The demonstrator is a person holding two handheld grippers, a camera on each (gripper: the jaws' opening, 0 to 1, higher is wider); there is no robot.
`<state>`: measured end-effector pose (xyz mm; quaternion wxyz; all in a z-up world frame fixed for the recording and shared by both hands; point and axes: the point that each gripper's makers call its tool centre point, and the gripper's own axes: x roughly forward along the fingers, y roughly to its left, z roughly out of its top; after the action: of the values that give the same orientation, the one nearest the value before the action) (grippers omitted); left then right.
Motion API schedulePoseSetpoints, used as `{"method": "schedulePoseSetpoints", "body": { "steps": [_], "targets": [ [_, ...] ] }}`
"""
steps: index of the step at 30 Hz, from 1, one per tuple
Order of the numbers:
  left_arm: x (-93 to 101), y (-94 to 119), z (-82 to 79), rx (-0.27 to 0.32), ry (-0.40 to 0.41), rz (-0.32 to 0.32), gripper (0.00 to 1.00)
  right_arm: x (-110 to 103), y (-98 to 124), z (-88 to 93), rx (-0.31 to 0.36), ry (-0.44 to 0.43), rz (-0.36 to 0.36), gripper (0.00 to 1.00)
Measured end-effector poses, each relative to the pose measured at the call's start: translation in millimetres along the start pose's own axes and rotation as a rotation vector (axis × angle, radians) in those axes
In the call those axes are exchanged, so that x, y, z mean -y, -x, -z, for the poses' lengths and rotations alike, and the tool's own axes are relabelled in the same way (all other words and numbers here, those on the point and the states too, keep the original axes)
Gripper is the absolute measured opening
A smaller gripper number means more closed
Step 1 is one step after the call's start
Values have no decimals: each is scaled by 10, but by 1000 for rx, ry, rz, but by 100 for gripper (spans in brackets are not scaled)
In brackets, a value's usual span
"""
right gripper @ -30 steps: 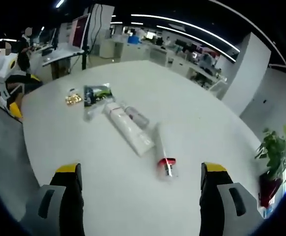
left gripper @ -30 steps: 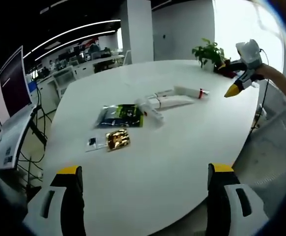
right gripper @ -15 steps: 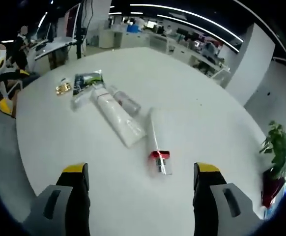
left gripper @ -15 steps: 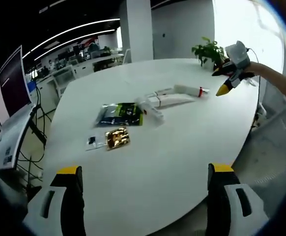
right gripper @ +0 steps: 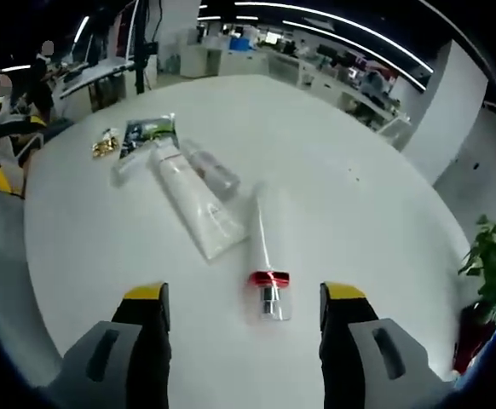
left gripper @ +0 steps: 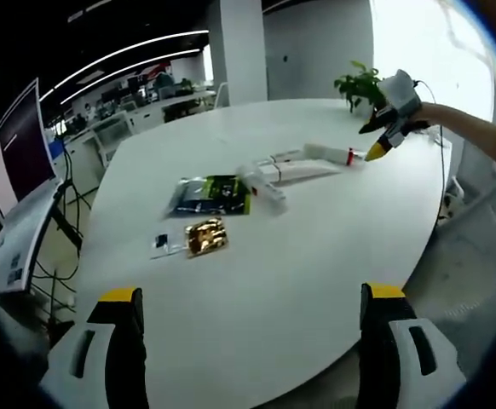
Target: Arrange the skincare products in the storage area until every visible bottle or jar stands upright without overlapping.
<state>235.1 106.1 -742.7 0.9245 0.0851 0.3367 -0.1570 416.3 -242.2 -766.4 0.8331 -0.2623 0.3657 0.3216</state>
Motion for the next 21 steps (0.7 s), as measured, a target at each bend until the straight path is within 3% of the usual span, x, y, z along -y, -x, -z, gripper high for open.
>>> {"method": "schedulePoseSetpoints", "body": {
  "steps": [8,21],
  "targets": [
    [3,-10,17,-10,-4,3,99,37,-120,88,-30,-7,-22,62],
    [-4,-17,47,-26,-4,0,99,112,-305,167,-74,-38,-41,57]
  ]
}}
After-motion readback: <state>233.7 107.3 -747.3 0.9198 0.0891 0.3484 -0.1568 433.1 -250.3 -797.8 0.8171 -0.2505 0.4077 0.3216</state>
